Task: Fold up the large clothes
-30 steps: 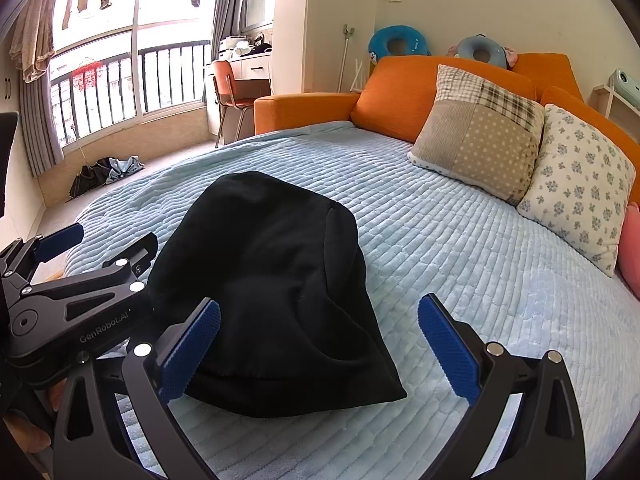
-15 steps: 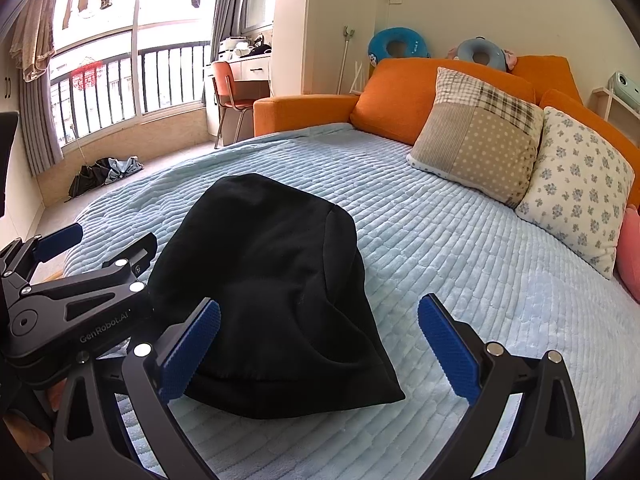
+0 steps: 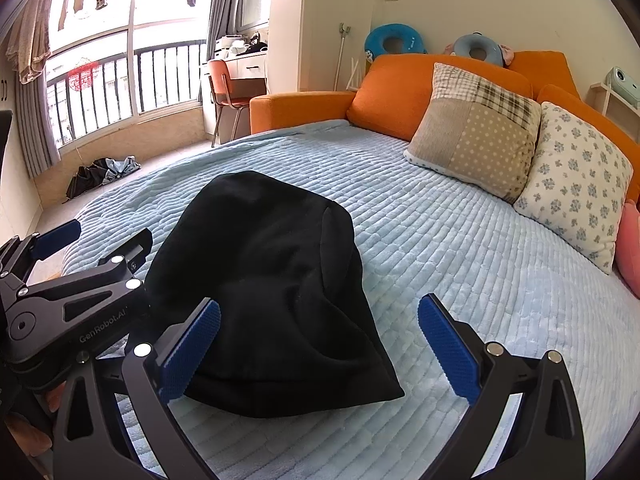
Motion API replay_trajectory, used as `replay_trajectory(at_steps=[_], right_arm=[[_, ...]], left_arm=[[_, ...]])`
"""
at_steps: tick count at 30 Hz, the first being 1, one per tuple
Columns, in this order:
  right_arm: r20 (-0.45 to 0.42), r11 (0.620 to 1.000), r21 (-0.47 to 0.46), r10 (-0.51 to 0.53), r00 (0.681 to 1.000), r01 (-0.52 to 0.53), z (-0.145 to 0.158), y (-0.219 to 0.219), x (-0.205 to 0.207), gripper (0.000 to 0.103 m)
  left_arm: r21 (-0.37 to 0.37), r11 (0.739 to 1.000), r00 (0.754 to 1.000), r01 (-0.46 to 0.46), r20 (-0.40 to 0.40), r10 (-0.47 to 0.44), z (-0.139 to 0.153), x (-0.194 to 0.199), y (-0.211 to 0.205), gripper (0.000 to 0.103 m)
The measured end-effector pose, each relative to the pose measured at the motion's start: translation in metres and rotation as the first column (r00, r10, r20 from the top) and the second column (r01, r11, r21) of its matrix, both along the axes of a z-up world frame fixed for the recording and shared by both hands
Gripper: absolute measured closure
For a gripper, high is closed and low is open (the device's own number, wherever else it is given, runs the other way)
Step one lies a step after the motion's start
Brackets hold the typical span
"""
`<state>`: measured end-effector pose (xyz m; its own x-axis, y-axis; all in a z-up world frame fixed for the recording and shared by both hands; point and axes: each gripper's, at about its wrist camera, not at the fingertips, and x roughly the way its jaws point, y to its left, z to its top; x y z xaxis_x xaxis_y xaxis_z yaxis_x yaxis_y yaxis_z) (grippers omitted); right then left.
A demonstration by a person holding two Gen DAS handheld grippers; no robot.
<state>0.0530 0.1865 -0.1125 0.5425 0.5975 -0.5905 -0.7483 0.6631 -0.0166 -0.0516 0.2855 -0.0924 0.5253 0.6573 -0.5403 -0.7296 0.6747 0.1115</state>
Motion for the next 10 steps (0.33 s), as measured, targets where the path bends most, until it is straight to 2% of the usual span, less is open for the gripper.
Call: replay_trajectory(at_steps=[10], right_arm=[[0.005, 1.0, -0.001, -0.003, 1.0, 0.003, 0.0021, -0.0014, -0.0022, 0.005]], left_arm=[[-0.018, 1.0, 1.0, 0.005, -0.018, -0.006, 0.0002, 0.0021, 0.002, 0.011]])
